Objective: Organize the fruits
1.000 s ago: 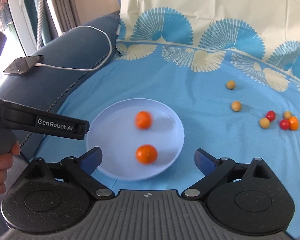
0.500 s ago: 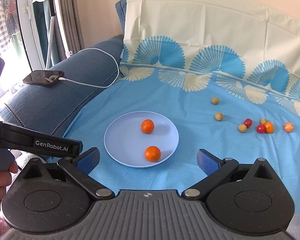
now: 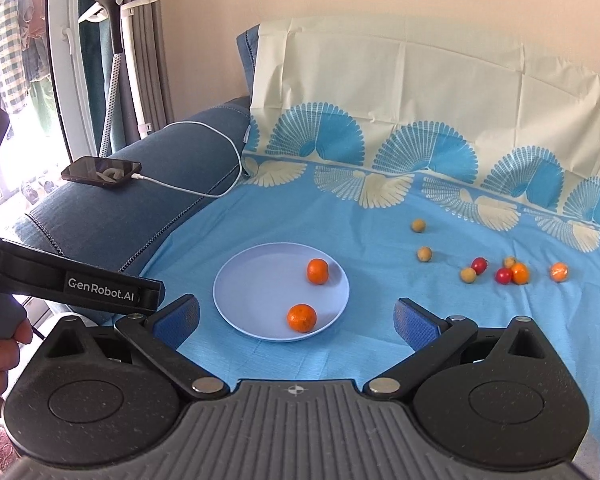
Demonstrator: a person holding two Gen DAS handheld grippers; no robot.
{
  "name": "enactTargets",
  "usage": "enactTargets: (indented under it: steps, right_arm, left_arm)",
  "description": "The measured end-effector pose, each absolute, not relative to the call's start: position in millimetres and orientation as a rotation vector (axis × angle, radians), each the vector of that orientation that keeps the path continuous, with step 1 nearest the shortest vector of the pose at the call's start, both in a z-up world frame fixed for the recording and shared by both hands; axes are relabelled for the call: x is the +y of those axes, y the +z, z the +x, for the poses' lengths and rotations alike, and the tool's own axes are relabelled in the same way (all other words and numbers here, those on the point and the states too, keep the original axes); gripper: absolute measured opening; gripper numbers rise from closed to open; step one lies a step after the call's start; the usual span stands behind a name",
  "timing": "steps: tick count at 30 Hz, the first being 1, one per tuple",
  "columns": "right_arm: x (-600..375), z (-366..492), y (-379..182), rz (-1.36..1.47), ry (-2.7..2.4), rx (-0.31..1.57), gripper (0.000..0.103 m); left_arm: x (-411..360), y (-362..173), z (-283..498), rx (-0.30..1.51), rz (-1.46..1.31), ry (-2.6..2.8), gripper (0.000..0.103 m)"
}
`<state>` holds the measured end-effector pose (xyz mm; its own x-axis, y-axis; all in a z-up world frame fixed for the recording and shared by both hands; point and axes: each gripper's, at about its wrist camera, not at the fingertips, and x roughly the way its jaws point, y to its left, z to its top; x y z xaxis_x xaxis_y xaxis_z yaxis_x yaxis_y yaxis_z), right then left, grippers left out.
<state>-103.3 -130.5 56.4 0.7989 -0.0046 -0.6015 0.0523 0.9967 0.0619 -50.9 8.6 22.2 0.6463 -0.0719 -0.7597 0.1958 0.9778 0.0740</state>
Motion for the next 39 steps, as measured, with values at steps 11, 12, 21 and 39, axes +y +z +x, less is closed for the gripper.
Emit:
enactTargets:
  steps: [11,12,21,39]
  right_arm:
    - [-130.8,-106.4,60.1,0.072,-0.030,0.633,0.102]
    - [-130.8,-106.0,60.2,0.071,-0.029,0.635,0.102]
    - [-131.6,-105.6,59.7,0.072,-0.028,0.641,0.102]
    - [-135.2,-99.8,54.9,0.096,-0.033,0.658,0.102]
  left_arm:
    - [9.5,23.5,-51.3,0.850,0.149,-0.154,0.103]
    - [9.6,23.6,-51.2,0.850,0.149,-0.153,0.103]
    - [11.4,21.4,-50.0,0.853,0.149,-0.154,0.103]
    - [10.8,15.7,-43.4,0.873,0.163,-0.152,0.103]
